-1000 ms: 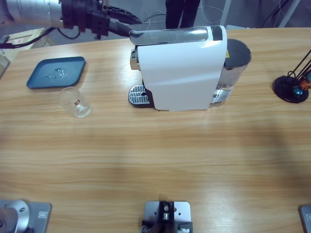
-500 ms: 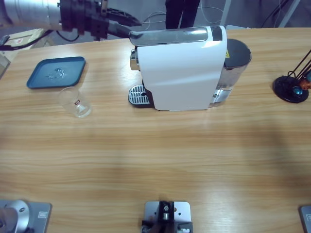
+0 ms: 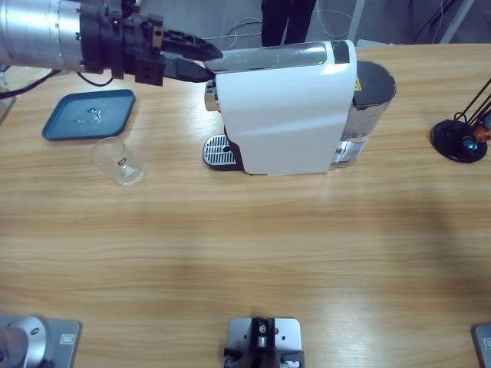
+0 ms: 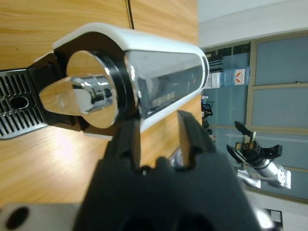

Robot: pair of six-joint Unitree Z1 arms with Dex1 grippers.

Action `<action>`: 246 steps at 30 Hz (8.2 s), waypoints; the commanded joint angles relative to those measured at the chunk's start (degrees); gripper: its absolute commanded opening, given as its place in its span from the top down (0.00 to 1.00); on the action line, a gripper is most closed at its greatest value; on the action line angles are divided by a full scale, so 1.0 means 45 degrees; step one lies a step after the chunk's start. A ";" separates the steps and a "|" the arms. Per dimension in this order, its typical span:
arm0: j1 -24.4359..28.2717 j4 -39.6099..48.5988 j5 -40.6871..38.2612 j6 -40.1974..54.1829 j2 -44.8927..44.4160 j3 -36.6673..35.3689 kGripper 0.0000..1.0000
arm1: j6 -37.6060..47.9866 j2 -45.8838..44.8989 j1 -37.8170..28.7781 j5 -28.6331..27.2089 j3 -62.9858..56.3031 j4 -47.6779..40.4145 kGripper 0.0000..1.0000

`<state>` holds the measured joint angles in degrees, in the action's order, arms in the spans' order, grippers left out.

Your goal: Pour coffee

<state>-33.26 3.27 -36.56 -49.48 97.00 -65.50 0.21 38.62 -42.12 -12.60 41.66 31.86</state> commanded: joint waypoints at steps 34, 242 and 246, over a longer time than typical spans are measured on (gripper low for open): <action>0.0941 0.0712 -0.0947 0.0957 0.0842 -0.0460 0.79 | -0.0128 0.0480 -0.0114 -0.0168 -0.0430 -0.0126 0.05; -0.2082 0.3259 0.7752 1.1750 -0.7861 0.5318 0.01 | 0.1274 1.0808 -0.4039 -0.0422 0.6609 -0.2462 1.00; -0.2118 0.3278 0.7733 1.1496 -0.7982 0.5349 0.01 | 0.4969 0.9332 -0.3875 -0.4469 0.4745 -0.3145 1.00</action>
<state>-42.19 16.94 -1.32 3.99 63.33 -43.28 2.64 91.55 -59.37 -12.29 76.54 22.15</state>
